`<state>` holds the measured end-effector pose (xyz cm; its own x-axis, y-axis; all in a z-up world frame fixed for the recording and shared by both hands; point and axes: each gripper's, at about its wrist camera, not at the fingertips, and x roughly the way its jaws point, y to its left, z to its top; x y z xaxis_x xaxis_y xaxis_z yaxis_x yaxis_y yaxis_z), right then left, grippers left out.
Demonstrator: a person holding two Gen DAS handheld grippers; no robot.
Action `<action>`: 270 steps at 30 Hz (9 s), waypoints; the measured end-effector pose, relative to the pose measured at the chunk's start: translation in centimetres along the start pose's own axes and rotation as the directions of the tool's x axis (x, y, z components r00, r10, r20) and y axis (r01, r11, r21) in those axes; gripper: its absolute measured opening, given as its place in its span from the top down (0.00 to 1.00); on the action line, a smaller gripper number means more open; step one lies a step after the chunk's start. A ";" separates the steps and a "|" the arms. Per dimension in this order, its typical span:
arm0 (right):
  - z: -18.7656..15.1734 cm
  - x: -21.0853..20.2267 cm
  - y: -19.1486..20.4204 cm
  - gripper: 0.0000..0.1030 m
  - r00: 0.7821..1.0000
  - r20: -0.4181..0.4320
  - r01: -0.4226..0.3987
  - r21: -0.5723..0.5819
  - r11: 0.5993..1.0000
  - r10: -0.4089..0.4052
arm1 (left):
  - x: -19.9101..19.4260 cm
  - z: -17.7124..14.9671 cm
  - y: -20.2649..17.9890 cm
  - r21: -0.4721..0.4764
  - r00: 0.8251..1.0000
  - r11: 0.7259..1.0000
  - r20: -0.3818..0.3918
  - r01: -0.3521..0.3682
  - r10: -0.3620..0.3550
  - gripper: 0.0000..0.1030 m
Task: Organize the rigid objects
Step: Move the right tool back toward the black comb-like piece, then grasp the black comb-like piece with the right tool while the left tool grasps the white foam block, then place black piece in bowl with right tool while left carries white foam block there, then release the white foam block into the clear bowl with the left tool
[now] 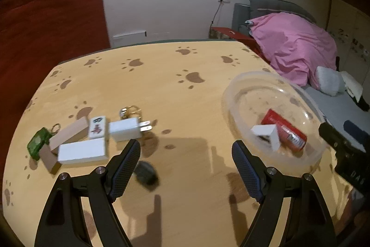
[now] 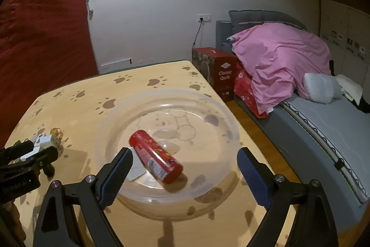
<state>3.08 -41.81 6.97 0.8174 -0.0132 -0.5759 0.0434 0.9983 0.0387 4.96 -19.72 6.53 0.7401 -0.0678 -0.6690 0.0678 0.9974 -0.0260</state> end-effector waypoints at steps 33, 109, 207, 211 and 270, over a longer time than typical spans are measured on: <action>-1.5 0.2 9.0 0.07 0.978 -0.083 -0.198 -0.096 0.975 0.191 | 0.2 -4.8 9.9 -0.127 0.992 0.987 -0.094 -0.096 0.084 0.20; -3.5 6.2 20.7 0.72 0.829 -0.324 -0.543 -0.269 0.796 0.456 | 5.2 -1.5 15.1 -0.116 0.990 0.987 -0.095 -0.113 0.102 0.01; -0.4 4.5 -3.3 0.49 0.995 -0.085 -0.055 0.052 0.997 0.060 | 5.0 5.9 -10.3 0.186 0.989 0.973 0.023 0.140 -0.147 0.10; -0.4 4.4 -3.3 0.47 0.995 -0.082 -0.054 0.051 0.997 0.058 | 5.1 5.9 -10.4 0.181 0.989 0.974 0.026 0.137 -0.144 0.10; 0.2 1.6 8.5 0.13 0.970 -0.084 -0.234 -0.044 0.971 0.230 | 0.7 0.2 11.0 -0.115 0.989 0.983 0.014 -0.142 0.145 0.10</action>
<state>4.91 -33.35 6.56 0.7543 0.2215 -0.6180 -0.1745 0.9751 0.1365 6.35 -8.78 5.89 0.7514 0.0770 -0.6553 -0.1158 0.9931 -0.0161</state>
